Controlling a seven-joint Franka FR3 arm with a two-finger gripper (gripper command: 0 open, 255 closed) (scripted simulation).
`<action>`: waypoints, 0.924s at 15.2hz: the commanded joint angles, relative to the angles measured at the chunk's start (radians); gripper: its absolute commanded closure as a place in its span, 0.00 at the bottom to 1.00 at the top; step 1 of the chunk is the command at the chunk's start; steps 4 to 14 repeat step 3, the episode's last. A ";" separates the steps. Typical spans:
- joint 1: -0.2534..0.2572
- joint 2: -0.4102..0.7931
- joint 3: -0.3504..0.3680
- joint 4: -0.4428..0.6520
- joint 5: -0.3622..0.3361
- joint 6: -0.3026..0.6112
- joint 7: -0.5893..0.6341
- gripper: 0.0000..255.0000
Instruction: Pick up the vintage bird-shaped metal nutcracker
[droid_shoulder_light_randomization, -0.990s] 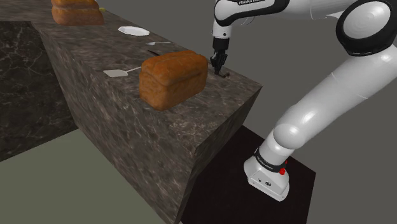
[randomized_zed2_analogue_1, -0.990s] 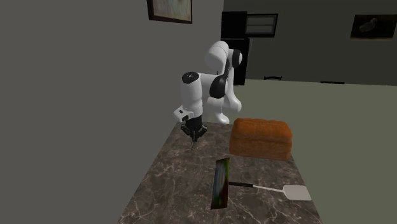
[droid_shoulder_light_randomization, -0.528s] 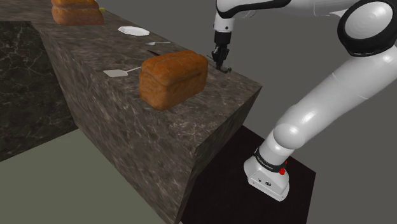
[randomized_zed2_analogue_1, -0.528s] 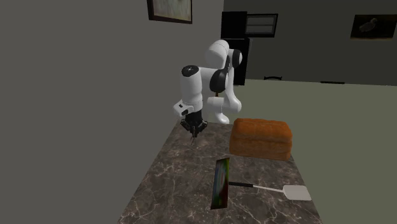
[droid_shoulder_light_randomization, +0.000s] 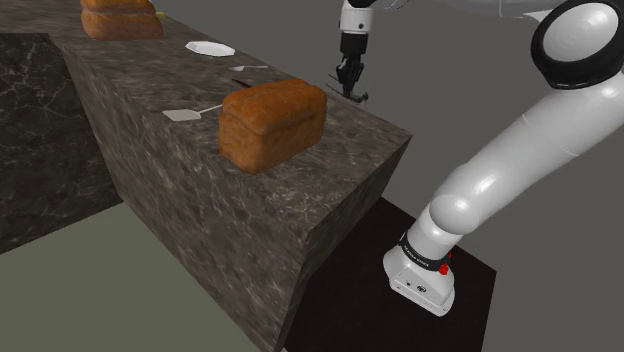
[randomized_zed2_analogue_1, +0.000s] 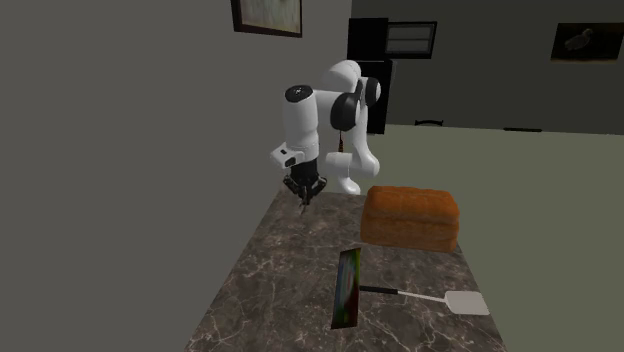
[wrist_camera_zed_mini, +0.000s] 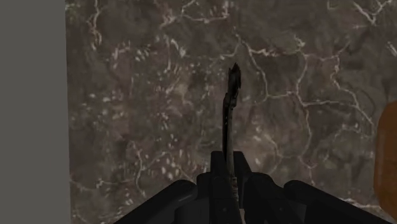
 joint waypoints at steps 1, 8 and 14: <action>0.000 0.001 0.000 0.027 0.000 -0.027 -0.002 1.00; 0.000 0.001 0.000 0.029 0.000 -0.029 -0.002 1.00; 0.000 0.001 0.000 0.029 0.000 -0.029 -0.002 1.00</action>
